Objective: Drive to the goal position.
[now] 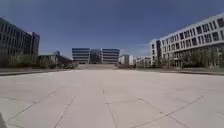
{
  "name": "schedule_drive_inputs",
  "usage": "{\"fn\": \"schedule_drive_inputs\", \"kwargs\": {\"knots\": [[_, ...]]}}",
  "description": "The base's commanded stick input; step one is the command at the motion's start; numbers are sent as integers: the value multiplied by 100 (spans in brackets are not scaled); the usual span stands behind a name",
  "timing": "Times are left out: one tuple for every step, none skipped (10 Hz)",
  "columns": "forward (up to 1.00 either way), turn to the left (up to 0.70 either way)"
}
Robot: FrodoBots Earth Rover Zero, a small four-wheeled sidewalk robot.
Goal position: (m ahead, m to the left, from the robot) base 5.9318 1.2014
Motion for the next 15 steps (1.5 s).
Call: {"fn": "schedule_drive_inputs", "kwargs": {"knots": [[9, -5], [9, -5], [9, -5], [9, -5], [9, -5], [9, -5], [9, -5], [9, -5], [9, -5], [9, -5], [9, -5], [9, -5], [9, -5], [9, -5], [9, -5]]}}
